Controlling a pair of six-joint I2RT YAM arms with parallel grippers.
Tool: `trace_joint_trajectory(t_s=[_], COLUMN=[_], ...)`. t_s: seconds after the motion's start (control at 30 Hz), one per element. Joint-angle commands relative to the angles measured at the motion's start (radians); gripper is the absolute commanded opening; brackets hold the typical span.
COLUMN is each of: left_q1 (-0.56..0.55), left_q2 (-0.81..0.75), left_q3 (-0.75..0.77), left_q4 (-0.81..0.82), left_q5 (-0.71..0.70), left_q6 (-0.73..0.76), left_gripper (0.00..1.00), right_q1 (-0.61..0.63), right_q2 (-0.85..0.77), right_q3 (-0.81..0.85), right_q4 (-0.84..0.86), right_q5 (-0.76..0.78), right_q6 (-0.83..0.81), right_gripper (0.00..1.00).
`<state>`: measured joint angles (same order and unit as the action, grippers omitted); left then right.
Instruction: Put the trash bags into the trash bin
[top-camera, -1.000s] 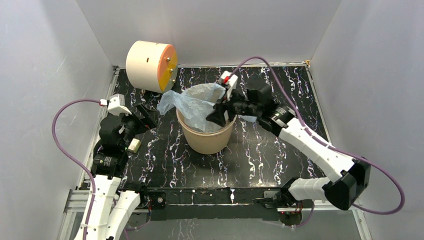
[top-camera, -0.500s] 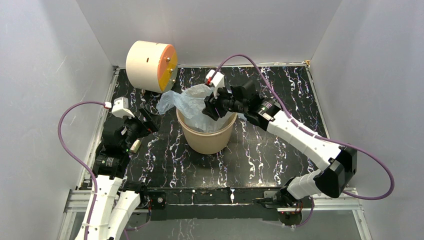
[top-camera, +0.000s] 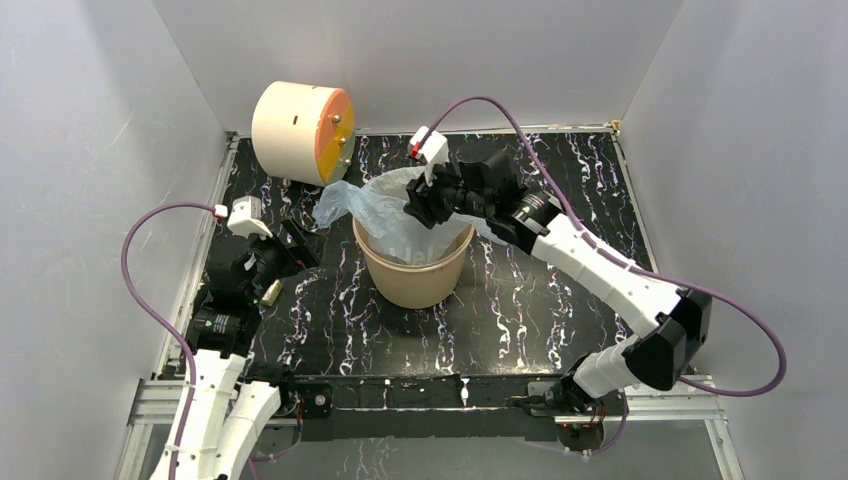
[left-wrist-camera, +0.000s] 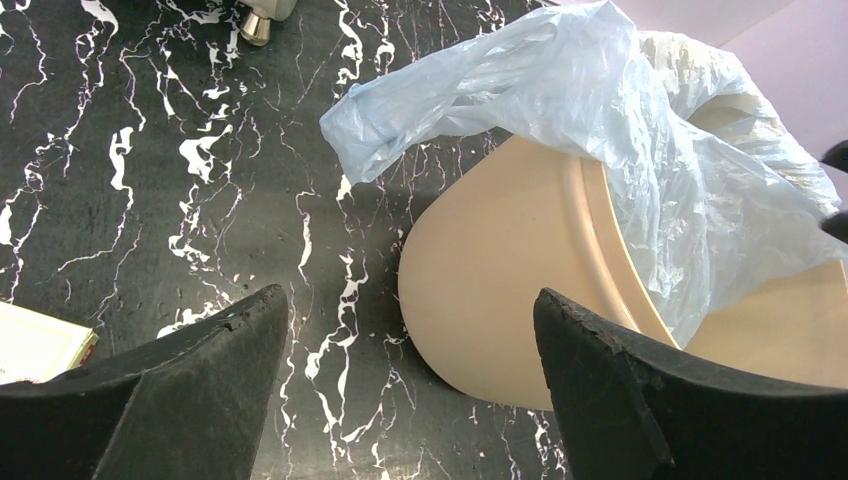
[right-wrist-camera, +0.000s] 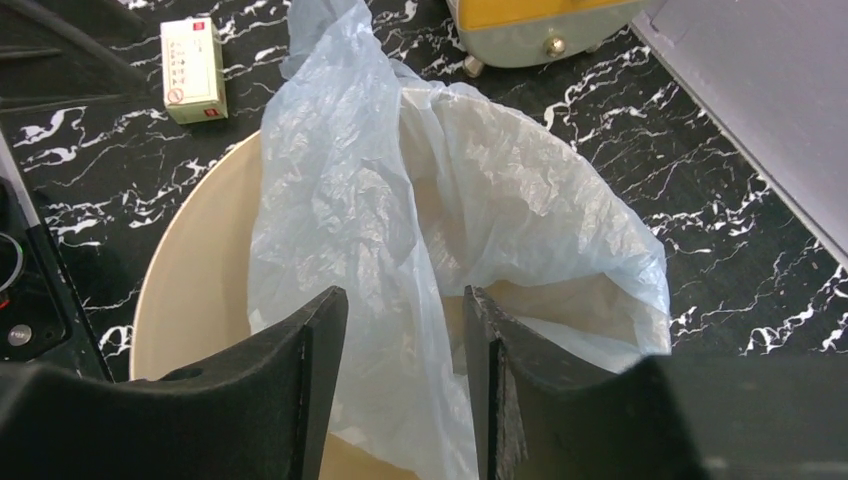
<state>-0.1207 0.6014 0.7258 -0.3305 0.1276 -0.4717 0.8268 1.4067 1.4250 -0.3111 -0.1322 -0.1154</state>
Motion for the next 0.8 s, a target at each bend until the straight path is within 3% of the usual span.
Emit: trace_joint_trajectory(t_s=[0.0,0.3,0.5,0.77], left_q1=[0.004,0.004,0.004,0.004], left_q2=[0.001,0.002,0.003,0.012], left_q3=[-0.007,-0.023,-0.040,-0.059], left_q4=[0.005,0.012,0.037,0.147], left_q5=[0.021,0.029,0.034,-0.101], left_q6=[0.011,0.016,-0.012,-0.218], left_gripper=[0.89,0.89,0.88,0.89], right_q1=[0.006,0.006,0.005,0.005], right_q2=[0.075,0.081,0.046,-0.016], right_q3=[0.093,0.104,0.083,-0.003], right_q4=[-0.077,-0.094,-0.087,-0.078], right_q5=[-0.018,-0.046,-0.113,-0.192], right_q6=[-0.032,-0.031,-0.033,-0.018], right_gripper=[0.53,0.29,0.02,0.00])
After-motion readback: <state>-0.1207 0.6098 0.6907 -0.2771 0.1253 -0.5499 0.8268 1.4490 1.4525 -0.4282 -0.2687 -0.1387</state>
